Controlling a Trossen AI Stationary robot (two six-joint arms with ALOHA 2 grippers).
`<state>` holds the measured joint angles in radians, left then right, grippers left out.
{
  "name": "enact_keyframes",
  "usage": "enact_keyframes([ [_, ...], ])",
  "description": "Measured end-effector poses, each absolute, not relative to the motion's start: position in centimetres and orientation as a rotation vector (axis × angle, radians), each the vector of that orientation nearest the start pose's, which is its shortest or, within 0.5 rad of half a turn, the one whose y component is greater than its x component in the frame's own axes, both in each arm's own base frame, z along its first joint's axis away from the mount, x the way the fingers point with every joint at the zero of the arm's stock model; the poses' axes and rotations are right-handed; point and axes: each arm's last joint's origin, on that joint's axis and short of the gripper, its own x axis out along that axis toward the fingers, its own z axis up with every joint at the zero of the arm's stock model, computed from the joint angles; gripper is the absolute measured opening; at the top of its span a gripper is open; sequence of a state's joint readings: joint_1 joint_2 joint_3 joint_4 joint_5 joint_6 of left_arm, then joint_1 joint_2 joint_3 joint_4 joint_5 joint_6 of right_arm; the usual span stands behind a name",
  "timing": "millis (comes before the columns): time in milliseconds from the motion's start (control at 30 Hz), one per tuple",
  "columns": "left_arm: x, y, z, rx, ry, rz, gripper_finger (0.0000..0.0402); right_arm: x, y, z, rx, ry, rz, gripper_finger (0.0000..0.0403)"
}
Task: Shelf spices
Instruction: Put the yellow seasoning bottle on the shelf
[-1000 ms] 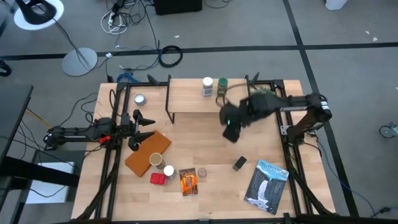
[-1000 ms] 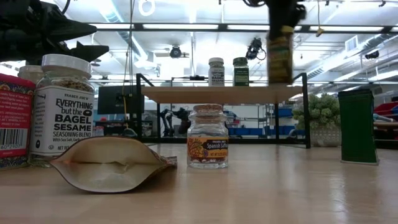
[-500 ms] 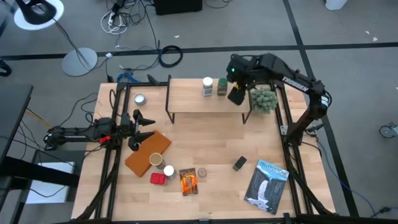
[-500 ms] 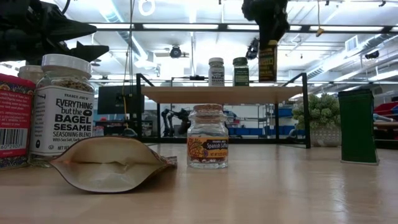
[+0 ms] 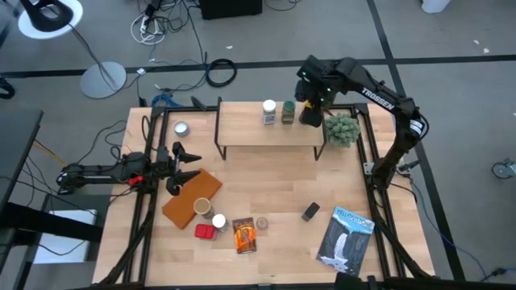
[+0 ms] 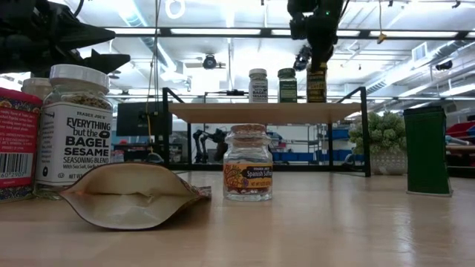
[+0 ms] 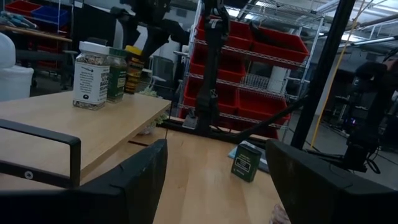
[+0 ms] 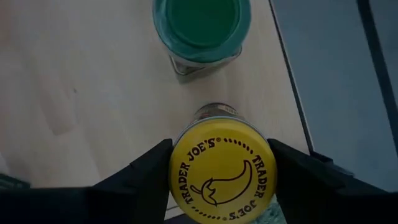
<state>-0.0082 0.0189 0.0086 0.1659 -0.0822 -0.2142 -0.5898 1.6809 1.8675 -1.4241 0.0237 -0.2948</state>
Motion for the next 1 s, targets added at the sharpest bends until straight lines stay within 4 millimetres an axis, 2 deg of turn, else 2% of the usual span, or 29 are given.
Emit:
enact_keyframes([
  [500,9.71,0.16,18.09,-0.221,-0.163,0.057,0.0278,25.99,-17.89,37.31,-0.036,1.294,-0.188,0.0240],
  [1000,9.71,0.16,18.11,-0.221,-0.163,0.057,0.0278,26.06,-17.93,37.17,-0.007,1.294,-0.203,0.0266],
])
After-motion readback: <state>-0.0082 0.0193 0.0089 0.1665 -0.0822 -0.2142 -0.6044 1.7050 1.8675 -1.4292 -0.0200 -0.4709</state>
